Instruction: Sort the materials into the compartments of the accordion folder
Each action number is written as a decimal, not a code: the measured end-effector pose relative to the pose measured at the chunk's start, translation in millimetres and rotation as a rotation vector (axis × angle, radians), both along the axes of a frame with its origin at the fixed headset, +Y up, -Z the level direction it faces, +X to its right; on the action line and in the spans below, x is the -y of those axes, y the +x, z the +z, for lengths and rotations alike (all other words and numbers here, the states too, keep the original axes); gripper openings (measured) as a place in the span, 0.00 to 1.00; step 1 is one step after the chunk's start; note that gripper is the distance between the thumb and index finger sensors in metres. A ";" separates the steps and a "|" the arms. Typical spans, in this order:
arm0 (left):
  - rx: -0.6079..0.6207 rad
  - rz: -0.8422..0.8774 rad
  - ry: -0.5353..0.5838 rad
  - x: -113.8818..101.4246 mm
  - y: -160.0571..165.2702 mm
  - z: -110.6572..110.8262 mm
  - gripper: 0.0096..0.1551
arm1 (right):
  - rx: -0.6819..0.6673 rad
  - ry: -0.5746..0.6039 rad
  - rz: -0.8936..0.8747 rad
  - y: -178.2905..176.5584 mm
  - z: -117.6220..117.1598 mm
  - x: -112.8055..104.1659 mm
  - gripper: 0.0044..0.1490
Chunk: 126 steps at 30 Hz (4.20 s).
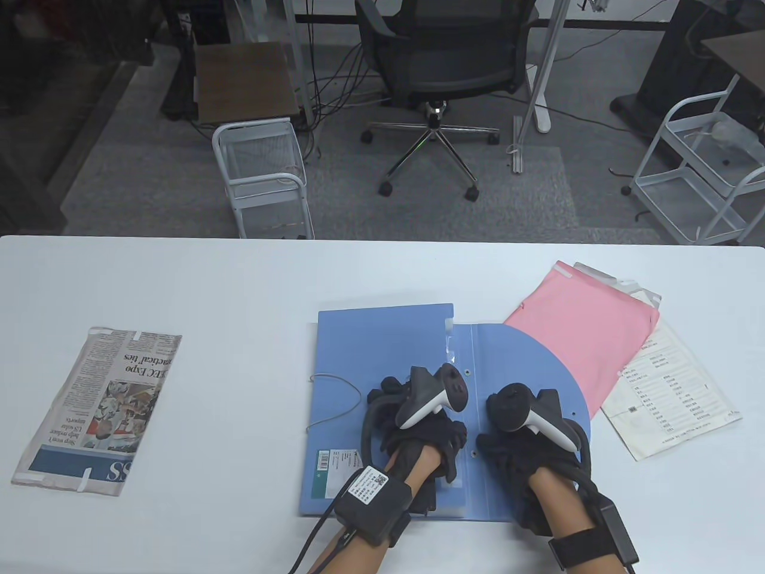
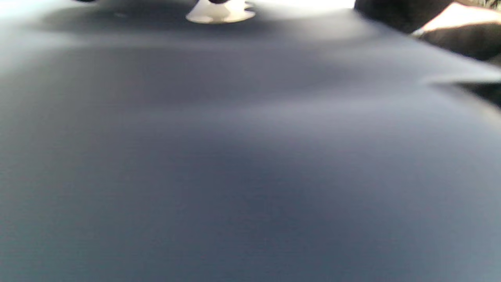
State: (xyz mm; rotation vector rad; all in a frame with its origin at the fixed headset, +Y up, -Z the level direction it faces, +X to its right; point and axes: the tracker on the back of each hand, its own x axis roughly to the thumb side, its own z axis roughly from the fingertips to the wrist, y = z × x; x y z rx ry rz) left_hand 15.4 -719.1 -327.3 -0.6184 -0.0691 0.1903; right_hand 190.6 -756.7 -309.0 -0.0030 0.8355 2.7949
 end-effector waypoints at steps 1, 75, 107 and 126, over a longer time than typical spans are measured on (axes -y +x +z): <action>-0.037 0.031 0.012 -2.3 -4.3 -0.8 0.59 | 0.000 0.000 0.000 0.1 -0.1 0.0 0.47; -0.230 1.618 -0.187 -1.2 -230.4 -16.0 0.46 | 0.448 0.560 -0.419 133.5 -27.8 -155.6 0.33; -0.211 1.579 -0.200 1.0 -218.9 -15.4 0.45 | 0.856 -0.002 0.373 161.5 -101.6 -30.4 0.39; -0.226 1.601 -0.182 0.4 -217.8 -14.5 0.47 | 0.928 0.193 -0.450 191.7 -63.6 -91.4 0.26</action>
